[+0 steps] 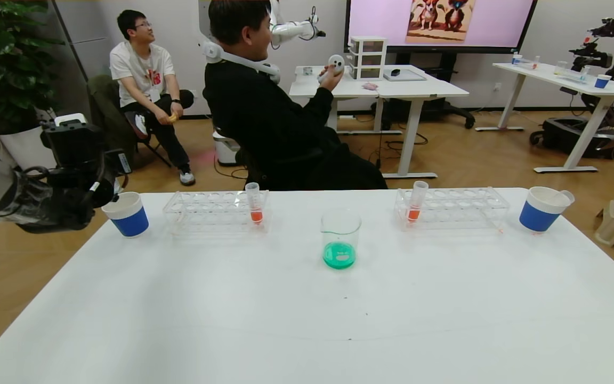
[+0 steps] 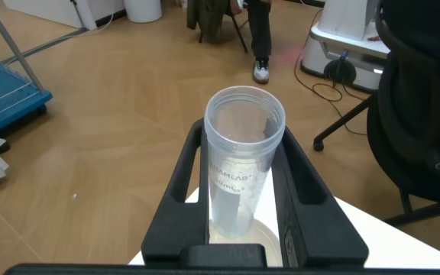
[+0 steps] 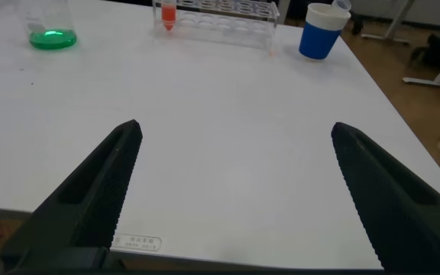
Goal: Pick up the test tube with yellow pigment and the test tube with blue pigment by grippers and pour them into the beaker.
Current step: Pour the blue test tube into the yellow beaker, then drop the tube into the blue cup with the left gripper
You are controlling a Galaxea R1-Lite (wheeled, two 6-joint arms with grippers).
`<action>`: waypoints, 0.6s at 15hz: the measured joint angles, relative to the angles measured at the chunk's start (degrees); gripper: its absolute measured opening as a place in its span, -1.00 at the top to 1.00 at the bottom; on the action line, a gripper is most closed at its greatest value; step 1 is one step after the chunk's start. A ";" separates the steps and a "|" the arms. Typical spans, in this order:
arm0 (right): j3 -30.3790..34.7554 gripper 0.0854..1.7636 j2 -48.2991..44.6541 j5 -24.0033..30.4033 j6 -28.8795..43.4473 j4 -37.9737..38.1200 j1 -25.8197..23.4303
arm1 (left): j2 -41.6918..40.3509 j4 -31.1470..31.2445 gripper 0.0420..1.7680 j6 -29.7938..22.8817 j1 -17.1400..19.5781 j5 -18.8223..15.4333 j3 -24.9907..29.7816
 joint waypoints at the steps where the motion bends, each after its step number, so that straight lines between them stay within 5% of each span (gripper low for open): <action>1: 0.00 -0.96 0.00 0.00 0.00 0.00 0.00 | 0.73 0.09 0.47 0.00 0.29 -0.94 -0.28; 9: 0.00 -0.96 0.00 0.00 0.00 0.00 0.00 | 2.50 2.26 0.47 -0.32 -0.11 -1.32 0.74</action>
